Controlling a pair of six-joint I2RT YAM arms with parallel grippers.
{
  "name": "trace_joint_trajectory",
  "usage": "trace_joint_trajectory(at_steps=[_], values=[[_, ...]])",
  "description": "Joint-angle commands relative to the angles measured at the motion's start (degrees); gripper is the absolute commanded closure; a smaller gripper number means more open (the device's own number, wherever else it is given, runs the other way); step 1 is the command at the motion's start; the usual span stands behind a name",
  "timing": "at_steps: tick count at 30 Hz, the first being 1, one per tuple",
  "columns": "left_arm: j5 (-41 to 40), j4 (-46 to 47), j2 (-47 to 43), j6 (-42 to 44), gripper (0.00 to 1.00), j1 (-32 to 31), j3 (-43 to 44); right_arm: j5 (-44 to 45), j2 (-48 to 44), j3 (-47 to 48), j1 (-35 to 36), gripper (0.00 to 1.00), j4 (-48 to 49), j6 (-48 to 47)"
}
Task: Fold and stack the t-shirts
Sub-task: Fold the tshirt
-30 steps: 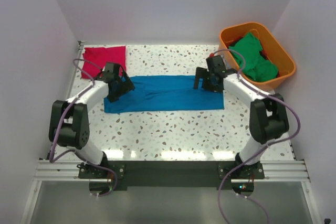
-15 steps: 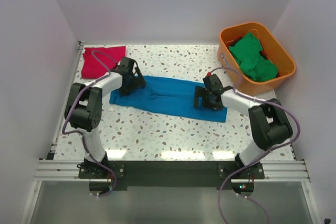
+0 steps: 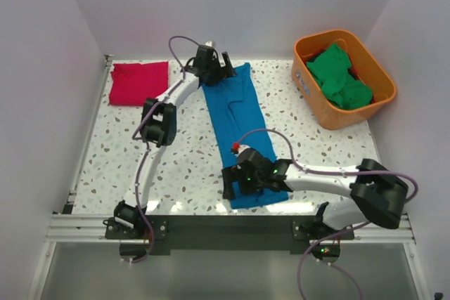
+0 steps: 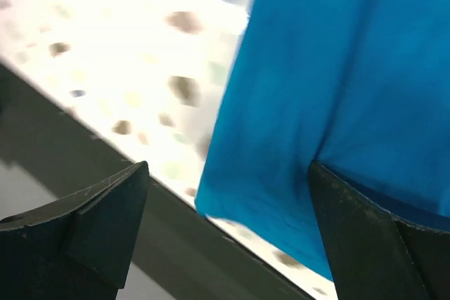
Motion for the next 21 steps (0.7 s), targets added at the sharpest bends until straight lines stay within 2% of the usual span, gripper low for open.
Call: trace_joint_trajectory(at_steps=[1,4,6,10,11,14,17,20,21], values=[[10.44,1.61,8.63,-1.67,0.00,1.53,2.17,-9.89,7.98,4.11,5.60,0.01,4.08,-0.33],[11.16,7.00,6.70,-2.83,0.00,1.62,-2.67,-9.64,12.72,9.39,7.45,0.01,4.45,-2.80],[10.55,6.66,6.87,-2.74,0.00,1.62,-2.08,-7.26,13.44,12.99,7.63,0.01,1.99,-4.64],[4.05,3.94,7.49,-2.83,0.00,2.05,1.35,-5.15,10.03,17.83,7.54,0.02,-2.67,-8.33],[0.12,4.02,7.31,-3.70,0.00,2.40,1.35,-5.06,9.32,19.41,7.63,0.01,-4.24,-9.21],[3.48,7.53,7.14,-8.09,0.00,4.34,1.27,-3.92,6.07,21.79,7.72,0.01,-6.98,-8.87],[7.89,13.33,5.82,-10.12,0.00,4.78,1.53,-1.64,0.91,18.92,7.54,0.02,-4.45,-3.45],[6.43,13.88,1.26,-6.36,0.00,3.03,3.11,5.02,-4.20,15.91,7.10,0.01,-4.86,0.52],[5.45,13.35,-2.84,-2.52,0.00,2.33,2.68,7.22,-5.53,15.65,6.93,0.01,-6.44,1.06]])
